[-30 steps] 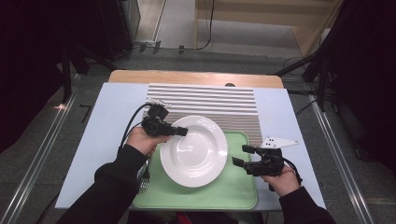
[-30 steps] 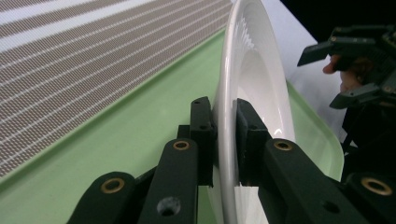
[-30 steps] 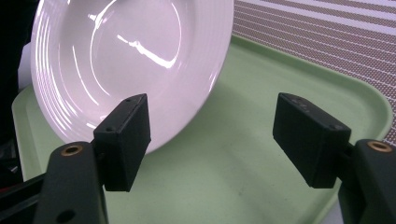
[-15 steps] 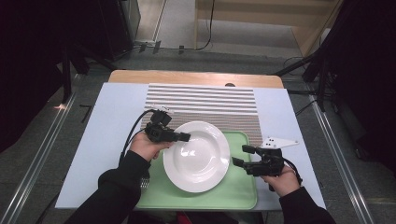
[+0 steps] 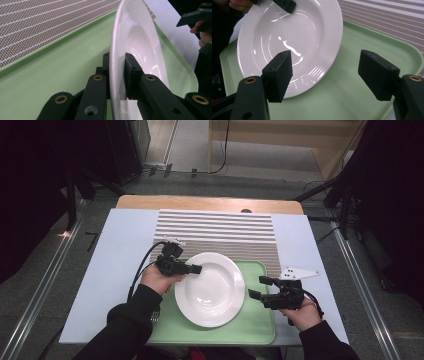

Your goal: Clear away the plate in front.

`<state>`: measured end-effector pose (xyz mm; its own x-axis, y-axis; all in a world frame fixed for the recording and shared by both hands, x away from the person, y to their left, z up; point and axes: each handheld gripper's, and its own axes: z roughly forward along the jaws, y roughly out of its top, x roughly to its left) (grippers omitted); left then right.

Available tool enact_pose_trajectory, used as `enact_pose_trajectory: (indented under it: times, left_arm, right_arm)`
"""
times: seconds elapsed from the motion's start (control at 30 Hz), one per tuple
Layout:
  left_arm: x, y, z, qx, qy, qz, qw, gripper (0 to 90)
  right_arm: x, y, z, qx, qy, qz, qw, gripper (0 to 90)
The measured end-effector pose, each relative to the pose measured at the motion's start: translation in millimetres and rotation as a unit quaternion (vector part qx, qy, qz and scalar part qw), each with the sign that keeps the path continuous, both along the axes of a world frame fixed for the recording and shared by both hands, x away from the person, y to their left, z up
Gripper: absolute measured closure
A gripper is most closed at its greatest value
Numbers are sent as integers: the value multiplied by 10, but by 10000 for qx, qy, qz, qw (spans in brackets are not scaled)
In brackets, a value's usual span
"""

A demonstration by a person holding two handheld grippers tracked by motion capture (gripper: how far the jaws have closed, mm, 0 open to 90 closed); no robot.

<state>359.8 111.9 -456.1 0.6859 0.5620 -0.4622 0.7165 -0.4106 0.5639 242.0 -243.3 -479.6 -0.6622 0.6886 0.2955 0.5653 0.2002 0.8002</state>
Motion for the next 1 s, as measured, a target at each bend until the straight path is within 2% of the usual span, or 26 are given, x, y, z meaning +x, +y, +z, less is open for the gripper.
enact_pose_trajectory:
  times: [0.1, 0.27, 0.37, 0.6, 0.77, 0.8, 0.9, 1.0]
  left_arm:
    - [17, 31, -40, -54, 100, 70, 9999, 803]
    - [30, 56, -89, -49, 121, 143, 9998, 795]
    - [39, 68, -118, 35, 96, 172, 9998, 785]
    - [56, 96, -169, 60, 151, 245, 9996, 773]
    - [59, 122, -199, 168, 123, 327, 9992, 738]
    - [65, 134, -208, 130, 149, 345, 9992, 735]
    - [75, 151, -230, 254, 119, 374, 9989, 699]
    - [85, 170, -260, 194, 187, 397, 9988, 695]
  right_arm:
    - [-1, 3, 0, -16, 13, 19, 10000, 266]
    - [-3, 7, 0, -27, 23, 24, 10000, 266]
    - [-7, 10, 0, -30, 23, 25, 10000, 266]
    - [-7, 13, -2, -29, 18, 37, 10000, 265]
    - [1, 18, -7, -48, 25, 52, 10000, 266]
    - [1, 21, -9, -47, 28, 50, 10000, 266]
    - [-6, 25, -5, -49, 45, 56, 10000, 266]
    - [-3, 20, -6, -51, 34, 48, 10000, 266]
